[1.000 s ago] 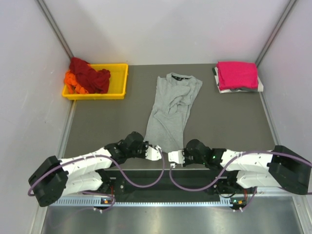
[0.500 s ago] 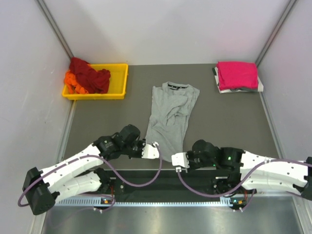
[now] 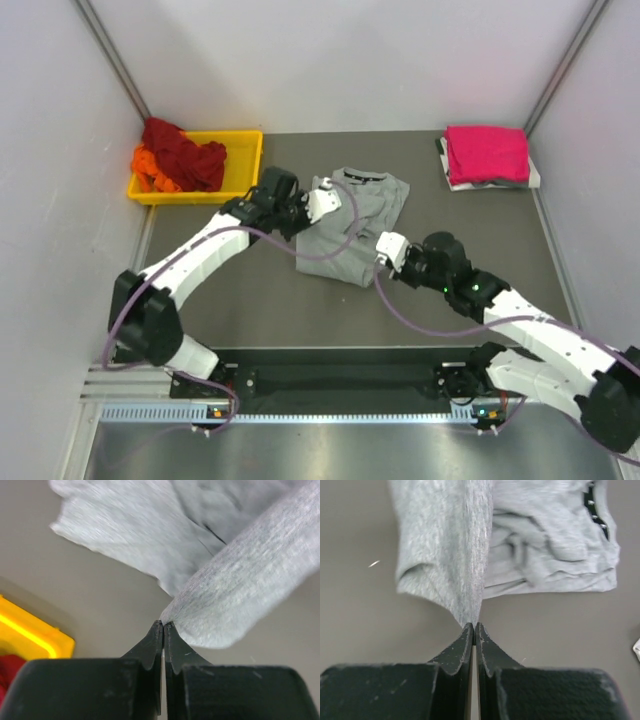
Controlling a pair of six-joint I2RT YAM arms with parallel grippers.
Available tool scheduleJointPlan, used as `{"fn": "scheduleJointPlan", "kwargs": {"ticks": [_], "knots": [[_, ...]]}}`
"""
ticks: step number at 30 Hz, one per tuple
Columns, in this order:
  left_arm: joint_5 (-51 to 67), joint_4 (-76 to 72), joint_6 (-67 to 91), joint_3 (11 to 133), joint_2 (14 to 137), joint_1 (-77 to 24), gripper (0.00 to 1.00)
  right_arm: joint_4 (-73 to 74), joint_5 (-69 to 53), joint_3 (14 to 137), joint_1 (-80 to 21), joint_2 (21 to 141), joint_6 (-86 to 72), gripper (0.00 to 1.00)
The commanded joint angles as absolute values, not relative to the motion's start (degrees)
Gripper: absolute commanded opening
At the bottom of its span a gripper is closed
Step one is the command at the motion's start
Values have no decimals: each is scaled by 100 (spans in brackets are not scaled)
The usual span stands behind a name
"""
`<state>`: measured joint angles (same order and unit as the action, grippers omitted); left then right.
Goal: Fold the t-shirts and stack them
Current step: Fold the tshirt
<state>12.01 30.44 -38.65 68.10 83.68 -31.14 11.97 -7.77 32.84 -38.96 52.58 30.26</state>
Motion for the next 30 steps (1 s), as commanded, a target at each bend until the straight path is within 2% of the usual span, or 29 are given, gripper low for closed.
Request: {"fn": "scheduleJointPlan", "kwargs": {"ticks": [1,10,19,30], "knots": [[871,2751,-3639,7566,9104,-2988,0,257,-1247,3682,-3132,5799,2901,0],[457,2619,-3384,9647,10941,-2620,0,-308,-1441,5095,-2041,7874,2778,0],[396,2461,-3507,11019,12286,-2549,0,-9,-1661,6581,-1627,9438,2953,0],[246,1750,-3340,11575,13069,-2549,0,299,-1828,7672,-1283,10598,2628,0]]}}
